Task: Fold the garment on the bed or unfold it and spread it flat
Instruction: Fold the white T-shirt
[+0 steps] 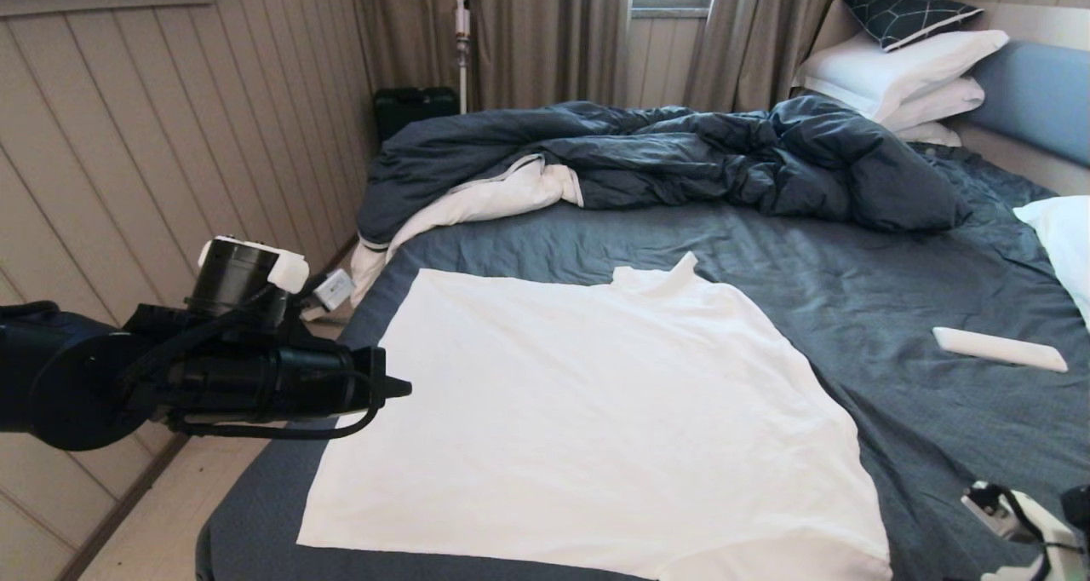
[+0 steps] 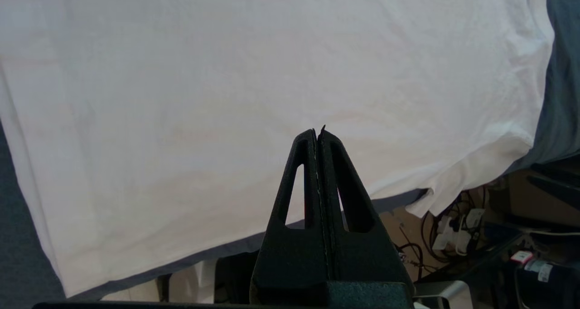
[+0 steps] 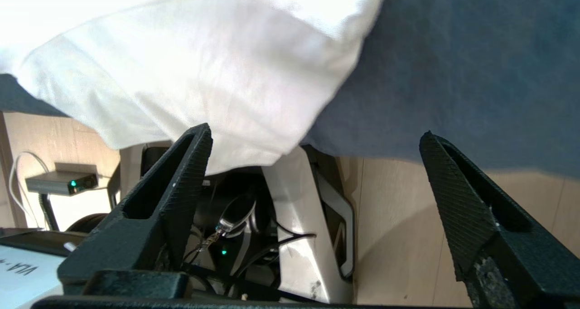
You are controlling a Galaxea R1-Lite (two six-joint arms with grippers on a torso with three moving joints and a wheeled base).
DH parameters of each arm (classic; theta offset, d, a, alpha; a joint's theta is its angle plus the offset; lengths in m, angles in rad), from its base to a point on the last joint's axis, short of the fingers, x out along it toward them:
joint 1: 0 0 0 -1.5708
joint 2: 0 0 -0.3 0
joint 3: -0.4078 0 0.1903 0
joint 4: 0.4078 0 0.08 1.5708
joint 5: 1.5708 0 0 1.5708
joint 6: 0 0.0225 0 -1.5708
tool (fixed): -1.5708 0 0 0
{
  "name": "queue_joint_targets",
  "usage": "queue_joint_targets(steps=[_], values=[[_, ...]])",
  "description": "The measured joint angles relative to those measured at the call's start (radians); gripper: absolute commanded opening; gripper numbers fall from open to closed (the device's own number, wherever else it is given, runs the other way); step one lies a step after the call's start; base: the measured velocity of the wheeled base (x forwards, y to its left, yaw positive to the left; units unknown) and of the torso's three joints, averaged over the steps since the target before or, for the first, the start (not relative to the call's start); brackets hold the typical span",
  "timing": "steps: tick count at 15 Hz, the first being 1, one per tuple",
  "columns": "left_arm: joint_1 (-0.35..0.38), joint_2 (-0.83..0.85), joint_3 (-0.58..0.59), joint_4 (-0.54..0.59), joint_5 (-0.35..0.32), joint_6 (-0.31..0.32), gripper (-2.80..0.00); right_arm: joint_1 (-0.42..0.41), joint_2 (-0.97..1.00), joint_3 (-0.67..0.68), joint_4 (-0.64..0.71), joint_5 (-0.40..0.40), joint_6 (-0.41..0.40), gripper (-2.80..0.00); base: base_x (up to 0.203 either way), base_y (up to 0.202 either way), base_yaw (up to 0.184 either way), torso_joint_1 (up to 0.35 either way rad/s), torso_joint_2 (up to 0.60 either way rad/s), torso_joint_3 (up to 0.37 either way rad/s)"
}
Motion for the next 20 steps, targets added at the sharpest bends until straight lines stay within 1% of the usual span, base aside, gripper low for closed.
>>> queue_joint_targets(steps=[2,4,6,8,10,14,15,20], values=[[0.0,0.007,-0.01,0.0,0.0,0.001,-2.8,0.031,0.044,0.009,-0.014,0.03,-0.004,0.0,0.0,0.0,0.0,0.0,0.0,0.0],[0.0,0.01,-0.019,0.001,0.0,0.001,-2.8,0.061,0.075,0.011,-0.016,0.088,-0.005,0.0,0.0,0.0,0.0,0.0,0.0,0.0],[0.0,0.012,-0.02,0.002,0.0,0.001,-2.8,0.073,0.105,0.013,-0.015,0.125,-0.005,0.0,0.0,0.0,0.0,0.0,0.0,0.0],[0.0,0.013,-0.02,0.001,0.0,0.001,-2.8,0.082,0.137,0.013,-0.03,0.129,-0.004,0.0,0.0,0.0,0.0,0.0,0.0,0.0],[0.0,0.013,-0.02,0.001,0.0,0.001,-2.8,0.087,0.18,0.016,-0.082,0.129,-0.004,0.0,0.0,0.0,0.0,0.0,0.0,0.0],[0.0,0.013,-0.028,0.002,0.0,0.001,-2.8,0.106,0.271,0.069,-0.287,0.129,-0.003,0.0,0.0,0.0,0.0,0.0,0.0,0.0],[0.0,0.015,-0.031,0.002,0.0,0.001,-2.8,0.113,0.287,0.077,-0.317,0.13,-0.001,0.0,0.0,0.0,0.0,0.0,0.0,0.0],[0.0,0.028,-0.036,0.001,0.0,0.001,-2.8,0.151,0.314,0.082,-0.327,0.187,0.009,0.0,0.0,0.0,0.0,0.0,0.0,0.0]])
